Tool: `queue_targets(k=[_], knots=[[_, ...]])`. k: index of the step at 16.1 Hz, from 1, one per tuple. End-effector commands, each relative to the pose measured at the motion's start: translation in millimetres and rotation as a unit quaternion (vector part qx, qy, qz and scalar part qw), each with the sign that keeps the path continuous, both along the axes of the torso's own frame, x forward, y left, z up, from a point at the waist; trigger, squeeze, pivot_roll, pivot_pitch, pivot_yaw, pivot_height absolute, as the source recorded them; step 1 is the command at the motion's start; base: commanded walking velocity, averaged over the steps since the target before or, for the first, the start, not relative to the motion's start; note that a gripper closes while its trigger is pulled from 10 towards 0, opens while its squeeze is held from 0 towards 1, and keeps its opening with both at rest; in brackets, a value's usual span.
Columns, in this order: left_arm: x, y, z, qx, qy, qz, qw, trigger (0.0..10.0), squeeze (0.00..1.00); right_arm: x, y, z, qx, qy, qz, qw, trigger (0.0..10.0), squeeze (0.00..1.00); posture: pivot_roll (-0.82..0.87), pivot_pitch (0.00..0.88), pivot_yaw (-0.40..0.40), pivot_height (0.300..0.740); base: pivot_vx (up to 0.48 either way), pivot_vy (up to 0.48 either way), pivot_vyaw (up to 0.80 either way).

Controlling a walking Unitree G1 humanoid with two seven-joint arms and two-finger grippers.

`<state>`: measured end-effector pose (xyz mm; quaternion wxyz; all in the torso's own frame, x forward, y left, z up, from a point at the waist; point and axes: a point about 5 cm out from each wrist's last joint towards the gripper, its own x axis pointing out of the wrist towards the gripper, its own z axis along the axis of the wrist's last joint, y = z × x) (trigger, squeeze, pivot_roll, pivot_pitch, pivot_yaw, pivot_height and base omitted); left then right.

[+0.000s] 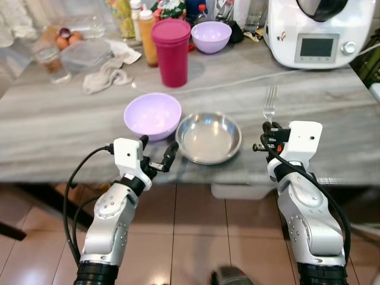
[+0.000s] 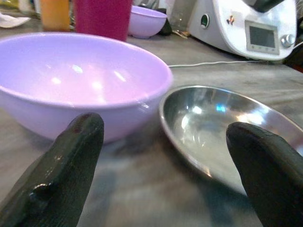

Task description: Setting the table

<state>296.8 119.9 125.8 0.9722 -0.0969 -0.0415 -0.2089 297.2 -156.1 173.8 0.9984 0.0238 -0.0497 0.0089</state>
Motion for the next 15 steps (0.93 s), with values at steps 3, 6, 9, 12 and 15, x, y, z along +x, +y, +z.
queue_targets(k=[3, 6, 9, 12, 15], knots=[[-1.1, -3.3, 1, 0.003, -0.002, -0.006, 1.0, 10.0, 0.0, -1.2, -5.8, 3, -0.002, -0.006, -0.012, 1.0, 10.0, 0.0, -0.25, 0.164, 0.035, 0.74, 0.431, 0.0, 0.0], [-1.1, -3.3, 1, 0.003, -0.002, -0.006, 1.0, 10.0, 0.0, -1.2, -5.8, 3, -0.002, -0.006, -0.012, 1.0, 10.0, 0.0, -0.25, 0.164, 0.035, 0.74, 0.431, 0.0, 0.0], [-1.1, -3.3, 1, 0.003, -0.002, -0.006, 1.0, 10.0, 0.0, -1.2, -5.8, 3, -0.002, -0.006, -0.012, 1.0, 10.0, 0.0, -0.25, 0.164, 0.035, 0.74, 0.431, 0.0, 0.0], [-1.1, -3.3, 1, 0.003, -0.002, -0.006, 1.0, 10.0, 0.0, -1.2, -5.8, 3, -0.002, -0.006, -0.012, 1.0, 10.0, 0.0, -0.25, 0.164, 0.035, 0.74, 0.431, 0.0, 0.0], [-29.7, 32.8, -5, 0.078, -0.01, -0.044, 0.996, 10.0, 0.0, -2.5, -6.6, 1, -0.005, -0.009, -0.016, 1.0, 10.0, 0.0, -0.23, 0.17, 0.037, 0.74, 0.144, 0.0, 0.0]])
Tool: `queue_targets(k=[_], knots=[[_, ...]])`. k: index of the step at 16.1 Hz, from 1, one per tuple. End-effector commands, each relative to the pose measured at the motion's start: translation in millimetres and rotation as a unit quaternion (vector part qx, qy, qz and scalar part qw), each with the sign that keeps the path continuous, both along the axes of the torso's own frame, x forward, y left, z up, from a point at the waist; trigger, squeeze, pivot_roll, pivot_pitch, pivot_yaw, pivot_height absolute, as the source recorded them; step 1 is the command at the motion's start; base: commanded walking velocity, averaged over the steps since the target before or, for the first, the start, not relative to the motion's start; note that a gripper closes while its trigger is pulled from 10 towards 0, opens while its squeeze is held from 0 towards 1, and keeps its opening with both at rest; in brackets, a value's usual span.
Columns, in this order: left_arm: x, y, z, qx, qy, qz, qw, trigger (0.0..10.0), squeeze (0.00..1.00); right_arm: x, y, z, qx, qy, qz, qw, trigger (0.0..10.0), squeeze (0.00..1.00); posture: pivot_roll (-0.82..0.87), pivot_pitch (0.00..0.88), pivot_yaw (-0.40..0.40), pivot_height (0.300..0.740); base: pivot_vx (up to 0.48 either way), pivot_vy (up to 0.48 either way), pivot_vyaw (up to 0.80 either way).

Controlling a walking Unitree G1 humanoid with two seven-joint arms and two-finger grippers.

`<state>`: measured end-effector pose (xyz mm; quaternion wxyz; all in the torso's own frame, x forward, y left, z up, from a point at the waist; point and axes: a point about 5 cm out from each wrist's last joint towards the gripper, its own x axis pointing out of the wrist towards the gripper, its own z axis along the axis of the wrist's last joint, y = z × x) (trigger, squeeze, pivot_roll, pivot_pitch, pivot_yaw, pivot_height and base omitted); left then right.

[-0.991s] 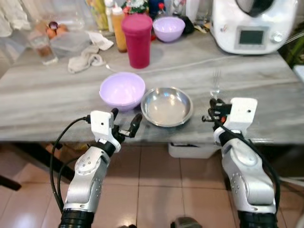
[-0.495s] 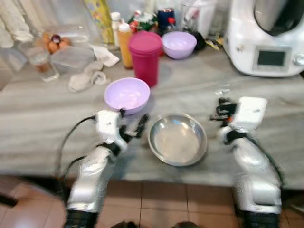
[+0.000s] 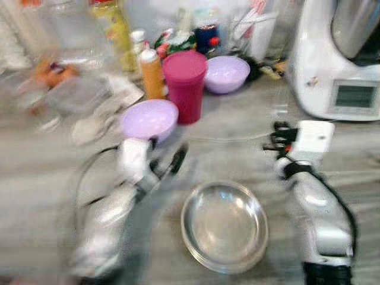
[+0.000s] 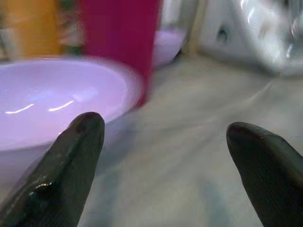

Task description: Setting the table

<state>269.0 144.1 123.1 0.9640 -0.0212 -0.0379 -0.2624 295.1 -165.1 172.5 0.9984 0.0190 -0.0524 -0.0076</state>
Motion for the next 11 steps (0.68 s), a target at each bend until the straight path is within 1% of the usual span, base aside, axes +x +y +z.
queue_targets(k=[1, 2, 3, 4, 5, 6, 7, 8, 9, 11], knots=[[-3.5, 11.9, 1, 0.005, 0.0, 0.004, 1.0, 10.0, 0.0, -0.4, 2.9, 3, -0.001, -0.007, 0.001, 1.0, 10.0, 0.0, -0.23, 0.17, 0.037, 0.74, 0.0, 0.0, 0.0], [-0.9, 12.8, 6, -0.007, -0.01, 0.016, 1.0, 10.0, 0.0, -0.4, 3.7, 3, 0.002, -0.009, 0.005, 1.0, 10.0, 0.0, -0.23, 0.17, 0.037, 0.74, 0.0, 0.0, 0.0], [-0.6, 12.9, 7, -0.009, -0.011, 0.019, 1.0, 10.0, 0.0, -0.4, 3.6, 3, 0.002, -0.009, 0.006, 1.0, 10.0, 0.0, -0.23, 0.169, 0.038, 0.74, 0.0, 0.0, 0.0], [1.0, 14.6, 12, -0.011, -0.028, 0.04, 0.999, 10.0, 1.0, -1.4, 4.0, 3, 0.002, -0.01, 0.01, 1.0, 10.0, 0.0, -0.23, 0.169, 0.038, 0.74, 0.0, 0.0, 0.0], [1.2, 16.5, 16, -0.02, -0.038, 0.067, 0.997, 10.0, 1.0, -2.3, 4.0, 3, 0.004, -0.011, 0.011, 1.0, 10.0, 0.0, -0.23, 0.169, 0.037, 0.74, 0.0, 0.0, 0.0], [-2.0, 17.8, 14, -0.009, -0.031, 0.099, 0.995, 10.0, 1.0, -3.5, 4.3, 3, 0.005, -0.014, 0.015, 1.0, 10.0, 0.0, -0.23, 0.168, 0.035, 0.74, 0.0, 0.0, 0.0], [-2.9, 16.5, 10, -0.001, -0.015, 0.123, 0.992, 10.0, 1.0, -4.1, 5.0, 3, 0.009, -0.017, 0.02, 1.0, 10.0, 0.0, -0.23, 0.167, 0.032, 0.74, 0.0, 0.0, 0.0], [-3.6, 14.7, 9, -0.01, -0.005, 0.121, 0.993, 10.0, 1.0, -4.3, 5.7, 4, 0.011, -0.02, 0.023, 0.999, 10.0, 0.0, -0.23, 0.167, 0.032, 0.74, 0.0, 0.0, 0.0], [-5.0, 8.5, 8, -0.012, -0.003, 0.097, 0.995, 10.0, 0.0, -3.5, 7.8, 5, 0.01, -0.021, 0.028, 0.999, 10.0, 0.0, -0.23, 0.167, 0.032, 0.74, 0.0, 0.0, 0.0], [-3.6, 7.6, 9, -0.01, -0.006, 0.104, 0.994, 10.0, 0.0, -2.5, 9.0, 6, 0.01, -0.024, 0.03, 0.999, 10.0, 0.0, -0.23, 0.167, 0.032, 0.74, 0.0, 0.0, 0.0]])
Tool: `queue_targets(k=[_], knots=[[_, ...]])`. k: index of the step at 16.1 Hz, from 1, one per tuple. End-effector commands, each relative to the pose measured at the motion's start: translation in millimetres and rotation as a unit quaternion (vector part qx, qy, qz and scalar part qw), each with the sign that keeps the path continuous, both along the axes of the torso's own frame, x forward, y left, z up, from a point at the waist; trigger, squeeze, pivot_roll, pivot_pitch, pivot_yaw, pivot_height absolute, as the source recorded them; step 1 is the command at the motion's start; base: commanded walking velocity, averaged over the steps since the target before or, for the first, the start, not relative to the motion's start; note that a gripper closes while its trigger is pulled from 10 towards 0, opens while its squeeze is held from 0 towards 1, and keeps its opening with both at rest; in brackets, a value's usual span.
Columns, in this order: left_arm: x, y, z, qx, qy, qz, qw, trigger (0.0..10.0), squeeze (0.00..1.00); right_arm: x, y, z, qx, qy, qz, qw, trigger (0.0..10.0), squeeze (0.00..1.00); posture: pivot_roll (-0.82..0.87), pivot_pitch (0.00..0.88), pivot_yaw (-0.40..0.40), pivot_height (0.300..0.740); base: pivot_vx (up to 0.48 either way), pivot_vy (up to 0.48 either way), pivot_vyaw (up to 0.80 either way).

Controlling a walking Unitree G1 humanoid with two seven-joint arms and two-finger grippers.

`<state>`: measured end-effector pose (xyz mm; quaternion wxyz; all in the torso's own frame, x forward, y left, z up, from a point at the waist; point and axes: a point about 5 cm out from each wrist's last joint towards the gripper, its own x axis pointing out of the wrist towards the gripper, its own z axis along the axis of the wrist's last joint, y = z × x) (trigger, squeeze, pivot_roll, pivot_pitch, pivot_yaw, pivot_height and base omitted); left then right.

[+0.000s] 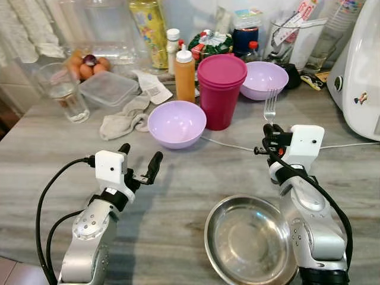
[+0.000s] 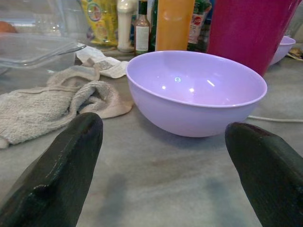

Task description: Setting the table

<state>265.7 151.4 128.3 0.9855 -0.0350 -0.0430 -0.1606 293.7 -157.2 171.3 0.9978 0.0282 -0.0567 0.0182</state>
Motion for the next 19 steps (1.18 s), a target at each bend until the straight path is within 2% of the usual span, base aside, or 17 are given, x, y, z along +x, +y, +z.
queue_targets(k=[1, 7, 9, 12, 19], knots=[[0.3, -0.8, 5, 0.009, -0.007, 0.002, 1.0, 10.0, 0.0, -1.0, 0.9, 8, 0.001, -0.021, 0.003, 1.0, 10.0, 0.0, -0.23, 0.167, 0.032, 0.74, 0.0, 0.0, 0.0], [7.7, -0.5, 10, 0.022, -0.013, 0.026, 0.999, 10.0, 0.0, -2.4, -0.2, 7, -0.002, -0.022, -0.005, 1.0, 10.0, 0.0, -0.23, 0.158, 0.037, 0.74, 0.0, 0.0, 0.0], [11.1, 0.7, 11, 0.025, -0.006, 0.048, 0.999, 10.0, 0.0, -1.6, 0.7, 7, 0.003, -0.018, -0.004, 1.0, 10.0, 0.0, -0.23, 0.158, 0.036, 0.74, 0.0, 0.0, 0.0], [12.3, 0.0, 12, 0.026, -0.004, 0.045, 0.999, 10.0, 0.0, -1.8, 0.4, 7, 0.003, -0.018, -0.005, 1.0, 10.0, 0.0, -0.23, 0.158, 0.036, 0.74, 0.0, 0.0, -0.42], [17.5, -1.5, 15, 0.035, -0.004, 0.053, 0.998, 10.0, 0.0, -2.2, -0.3, 7, 0.004, -0.017, -0.008, 1.0, 10.0, 0.0, -0.23, 0.161, 0.032, 0.74, 0.0, 0.0, 0.0]])
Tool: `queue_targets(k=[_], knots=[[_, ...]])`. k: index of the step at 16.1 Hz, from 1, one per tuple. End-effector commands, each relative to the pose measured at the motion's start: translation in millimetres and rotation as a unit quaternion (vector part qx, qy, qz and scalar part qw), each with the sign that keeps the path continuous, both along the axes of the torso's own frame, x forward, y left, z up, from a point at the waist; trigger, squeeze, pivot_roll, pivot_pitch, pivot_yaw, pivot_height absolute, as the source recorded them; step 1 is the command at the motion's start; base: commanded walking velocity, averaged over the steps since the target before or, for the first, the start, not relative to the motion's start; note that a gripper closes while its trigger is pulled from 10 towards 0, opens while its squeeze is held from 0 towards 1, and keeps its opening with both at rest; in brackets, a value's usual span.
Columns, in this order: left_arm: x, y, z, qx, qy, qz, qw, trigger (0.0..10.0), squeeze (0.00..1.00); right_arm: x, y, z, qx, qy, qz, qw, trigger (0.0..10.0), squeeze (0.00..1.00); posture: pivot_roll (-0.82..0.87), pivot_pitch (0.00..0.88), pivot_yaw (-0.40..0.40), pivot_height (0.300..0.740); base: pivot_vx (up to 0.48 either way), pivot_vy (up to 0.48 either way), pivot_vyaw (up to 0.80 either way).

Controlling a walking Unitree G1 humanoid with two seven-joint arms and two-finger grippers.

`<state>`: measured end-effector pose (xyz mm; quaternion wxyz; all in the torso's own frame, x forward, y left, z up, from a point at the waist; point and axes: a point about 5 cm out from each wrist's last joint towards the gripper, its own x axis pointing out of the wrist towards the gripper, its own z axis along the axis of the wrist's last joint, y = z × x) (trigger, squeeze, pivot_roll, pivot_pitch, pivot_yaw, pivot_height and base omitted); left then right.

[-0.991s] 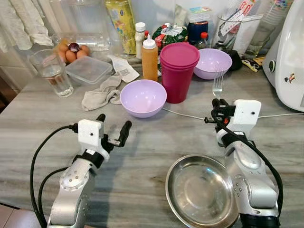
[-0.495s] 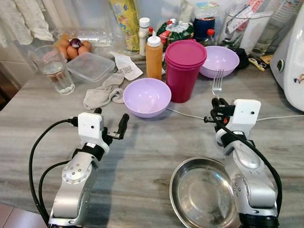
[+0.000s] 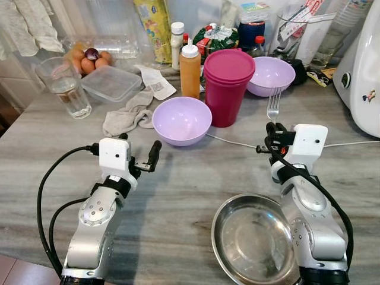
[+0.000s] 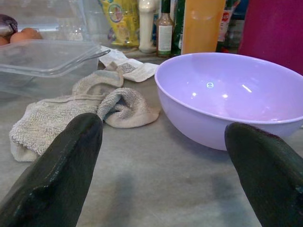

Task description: Setting the table

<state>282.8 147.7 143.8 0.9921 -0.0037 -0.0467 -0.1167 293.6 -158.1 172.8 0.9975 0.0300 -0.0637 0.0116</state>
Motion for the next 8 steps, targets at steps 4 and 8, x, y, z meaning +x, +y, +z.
queue_targets(k=[4, 8], knots=[[1.1, 2.6, 0.6, 0.01, 0.007, 0.008, 1.0, 10.0, 0.0, -2.2, 0.8, 3.7, 0.003, -0.003, -0.004, 1.0, 10.0, 0.0, -0.23, 0.162, 0.034, 0.74, -0.06, 0.0, -0.19], [2.5, 2.3, 0.7, 0.013, 0.01, 0.007, 1.0, 10.0, 0.0, -2.1, 0.3, 3.6, 0.005, -0.004, -0.006, 1.0, 10.0, 0.0, -0.23, 0.163, 0.034, 0.74, -0.272, 0.0, -0.76]])
